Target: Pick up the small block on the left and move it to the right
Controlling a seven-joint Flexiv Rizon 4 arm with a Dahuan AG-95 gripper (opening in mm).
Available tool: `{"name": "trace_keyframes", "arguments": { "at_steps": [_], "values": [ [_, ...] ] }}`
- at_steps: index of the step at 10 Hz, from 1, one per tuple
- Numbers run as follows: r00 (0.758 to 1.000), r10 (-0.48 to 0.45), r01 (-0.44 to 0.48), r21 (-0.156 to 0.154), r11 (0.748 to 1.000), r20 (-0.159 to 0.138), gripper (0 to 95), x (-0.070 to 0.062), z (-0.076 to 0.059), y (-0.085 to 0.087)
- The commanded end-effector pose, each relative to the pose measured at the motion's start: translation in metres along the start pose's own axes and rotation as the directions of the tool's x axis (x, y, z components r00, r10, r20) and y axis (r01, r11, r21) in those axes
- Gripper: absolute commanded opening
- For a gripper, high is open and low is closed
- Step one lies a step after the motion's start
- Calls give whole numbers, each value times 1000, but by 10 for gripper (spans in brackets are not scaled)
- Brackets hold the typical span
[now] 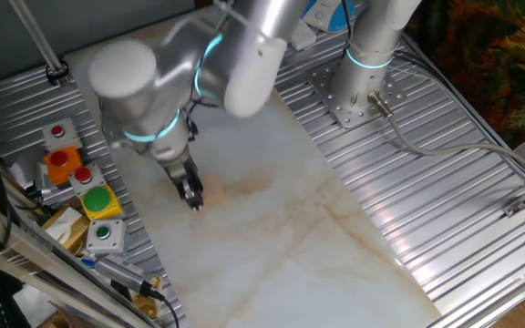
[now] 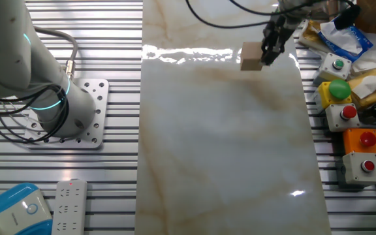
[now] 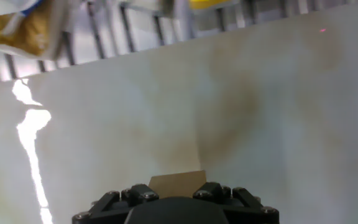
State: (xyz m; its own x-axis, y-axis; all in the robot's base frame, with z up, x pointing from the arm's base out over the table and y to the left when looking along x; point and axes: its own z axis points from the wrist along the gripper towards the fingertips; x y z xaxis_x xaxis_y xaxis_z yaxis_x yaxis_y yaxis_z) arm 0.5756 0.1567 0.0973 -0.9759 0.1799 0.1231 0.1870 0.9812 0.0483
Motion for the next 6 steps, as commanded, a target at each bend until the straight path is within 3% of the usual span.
{"name": "trace_keyframes", "arguments": {
  "at_steps": [1, 3, 6],
  "values": [
    [1000, 5, -5, -4, 1000, 8, 0, 3, 9, 6],
    [1000, 7, -7, -7, 1000, 11, 0, 6, 15, 8],
    [1000, 12, -12, -20, 1000, 12, 0, 15, 36, 20]
  ]
}}
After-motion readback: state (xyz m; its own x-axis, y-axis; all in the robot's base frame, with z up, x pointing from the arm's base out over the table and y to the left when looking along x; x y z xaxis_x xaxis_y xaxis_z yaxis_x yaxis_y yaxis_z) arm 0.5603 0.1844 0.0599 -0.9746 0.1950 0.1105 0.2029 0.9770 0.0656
